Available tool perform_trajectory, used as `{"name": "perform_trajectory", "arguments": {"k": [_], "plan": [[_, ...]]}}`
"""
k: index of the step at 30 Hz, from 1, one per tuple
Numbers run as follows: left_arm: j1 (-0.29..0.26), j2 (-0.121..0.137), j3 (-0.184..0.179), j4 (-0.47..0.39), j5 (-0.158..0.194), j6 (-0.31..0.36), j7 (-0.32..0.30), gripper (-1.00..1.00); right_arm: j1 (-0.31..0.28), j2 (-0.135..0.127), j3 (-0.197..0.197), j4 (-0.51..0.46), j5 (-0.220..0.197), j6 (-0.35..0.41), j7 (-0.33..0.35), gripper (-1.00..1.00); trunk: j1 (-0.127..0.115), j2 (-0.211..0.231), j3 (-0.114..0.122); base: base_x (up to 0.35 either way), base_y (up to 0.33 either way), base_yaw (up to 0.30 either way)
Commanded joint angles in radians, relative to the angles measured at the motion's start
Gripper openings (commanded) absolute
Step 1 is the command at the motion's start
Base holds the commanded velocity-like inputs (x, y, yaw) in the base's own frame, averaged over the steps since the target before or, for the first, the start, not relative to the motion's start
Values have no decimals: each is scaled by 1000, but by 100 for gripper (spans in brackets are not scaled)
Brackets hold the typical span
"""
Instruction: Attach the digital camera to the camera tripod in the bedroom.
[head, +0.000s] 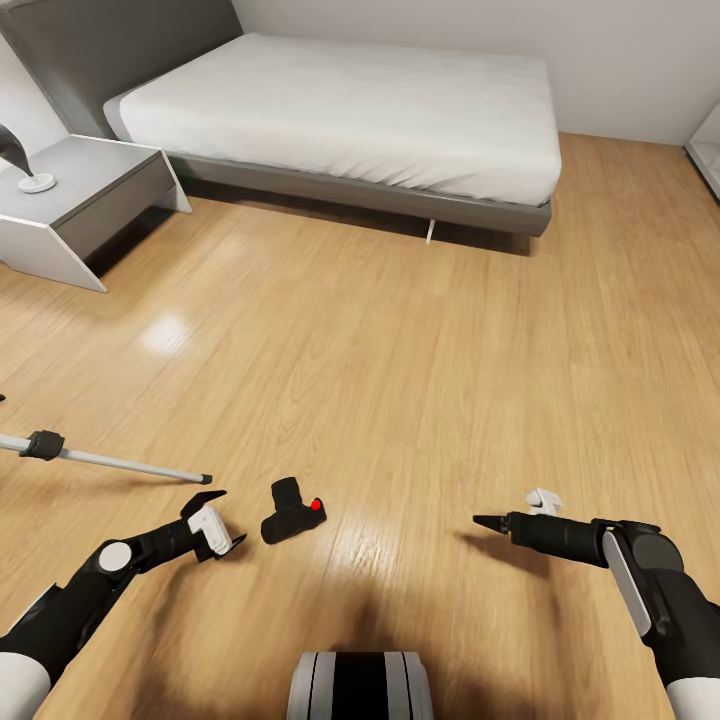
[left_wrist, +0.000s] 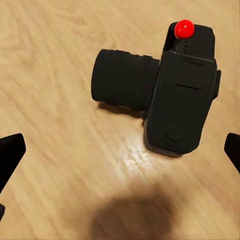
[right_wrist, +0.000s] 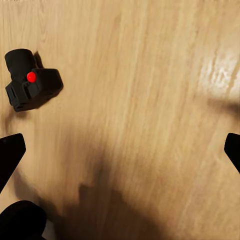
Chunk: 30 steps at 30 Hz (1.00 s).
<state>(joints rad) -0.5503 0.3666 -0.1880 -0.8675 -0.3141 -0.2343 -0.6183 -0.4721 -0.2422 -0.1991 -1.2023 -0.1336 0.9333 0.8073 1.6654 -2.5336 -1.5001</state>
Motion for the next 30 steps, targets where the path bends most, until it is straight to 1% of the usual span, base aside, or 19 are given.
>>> {"name": "perform_trajectory", "arguments": {"k": [1, 4, 6, 12, 14, 18, 23, 30], "plan": [[0, 0, -1, -2, -14, -6, 1, 100, 0, 0, -1, 0, -6, 7, -1, 100, 0, 0, -1, 0, 0, 0], [-1, -2, -3, -10, -23, -5, -1, 100, 0, 0, -1, 0, -6, 8, 0, 100, 0, 0, -1, 0, 0, 0], [-1, -9, -4, -15, -27, -4, -3, 100, 0, 0, -1, 0, -6, 8, 1, 100, 0, 0, -1, 0, 0, 0], [0, -46, -6, -14, -35, -3, -5, 100, 0, 0, -2, 0, -6, 8, 2, 100, 0, 0, -1, 0, 0, 0], [0, -37, -17, -25, -47, -14, -17, 100, 0, 9, -9, 6, -1, 1, -5, 100, 0, 0, -1, 0, 0, 0], [1, -38, -40, -48, -66, -21, -39, 100, 1, 9, -9, 6, -1, 1, -5, 100, 0, 0, -1, 0, 0, 0], [1, -38, -67, -73, -63, -9, -67, 100, 1, 9, -9, 7, 1, 1, -5, 100, 0, 0, -1, 0, 0, 0], [1, -38, -77, -110, -70, 30, -106, 100, 1, 7, -8, 11, 28, -1, -13, 100, 0, 0, -1, 0, 0, 0]]}}
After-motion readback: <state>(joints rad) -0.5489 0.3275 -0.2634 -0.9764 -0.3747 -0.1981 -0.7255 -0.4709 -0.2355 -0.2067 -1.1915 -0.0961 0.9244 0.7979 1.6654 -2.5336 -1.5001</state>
